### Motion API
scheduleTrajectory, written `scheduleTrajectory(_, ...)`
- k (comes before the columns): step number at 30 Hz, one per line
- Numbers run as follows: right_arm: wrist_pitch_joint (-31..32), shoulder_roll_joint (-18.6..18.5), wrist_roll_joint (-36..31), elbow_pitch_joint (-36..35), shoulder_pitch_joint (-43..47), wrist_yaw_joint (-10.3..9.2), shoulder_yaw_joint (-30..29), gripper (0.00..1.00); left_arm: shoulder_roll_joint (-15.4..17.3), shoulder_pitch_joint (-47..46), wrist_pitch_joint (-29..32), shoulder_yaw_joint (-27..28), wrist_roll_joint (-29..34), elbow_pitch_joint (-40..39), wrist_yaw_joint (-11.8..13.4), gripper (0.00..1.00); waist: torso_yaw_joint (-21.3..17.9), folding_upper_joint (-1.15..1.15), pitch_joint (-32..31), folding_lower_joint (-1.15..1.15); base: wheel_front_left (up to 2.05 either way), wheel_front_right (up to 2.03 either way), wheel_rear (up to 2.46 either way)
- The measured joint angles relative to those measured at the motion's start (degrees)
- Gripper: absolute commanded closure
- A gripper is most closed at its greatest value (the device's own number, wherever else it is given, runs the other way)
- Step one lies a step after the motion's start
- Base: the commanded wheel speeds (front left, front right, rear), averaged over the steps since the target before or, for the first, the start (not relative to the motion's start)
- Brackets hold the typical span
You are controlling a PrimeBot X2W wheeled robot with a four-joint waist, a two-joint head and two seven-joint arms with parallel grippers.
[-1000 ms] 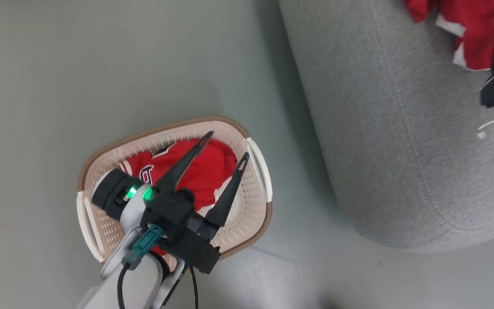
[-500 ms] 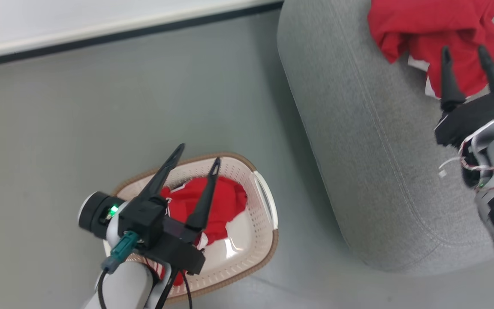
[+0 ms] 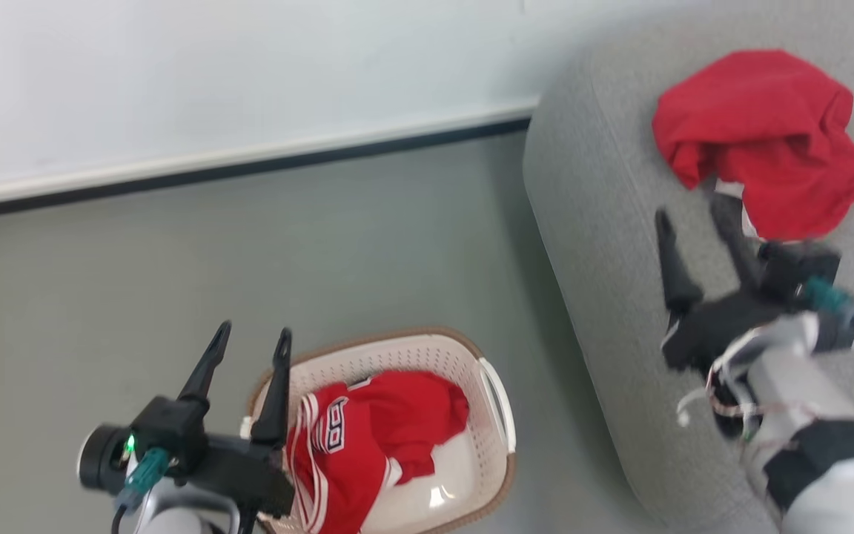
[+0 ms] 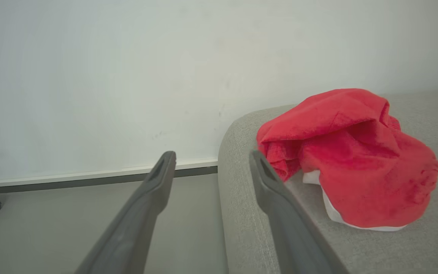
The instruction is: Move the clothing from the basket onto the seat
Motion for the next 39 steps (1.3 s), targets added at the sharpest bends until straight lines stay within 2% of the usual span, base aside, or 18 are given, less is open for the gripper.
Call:
scheduleTrajectory(7,0.0,0.59,-1.52,-4.34,9.7,-2.5,-0.26,0.0,0.2,5.84,-0.42,2.72,-2.19,2.2,0.87,0.0,1.98,0.0,-5.28,0.0,0.0,0.0,0.0)
scheduleTrajectory(14,0.0,1.35,-2.48,-10.26,19.05,-4.03,-0.21,0.0,1.04,11.96,-0.68,5.0,-2.96,2.79,1.41,0.0,3.62,0.0,-10.63,0.0,0.0,0.0,0.0)
scheduleTrajectory(25,0.0,1.13,-3.54,-20.85,31.48,-5.32,-0.45,0.0,1.05,17.56,-0.74,6.23,-2.94,-0.44,1.85,0.0,6.05,0.0,-16.45,0.0,0.0,0.0,0.0)
scheduleTrajectory(39,0.0,1.08,-5.05,-29.27,40.23,-6.6,-2.18,0.0,1.56,21.65,-0.75,8.4,-2.76,-3.02,2.34,0.0,7.15,0.01,-17.92,0.01,0.0,0.0,0.0)
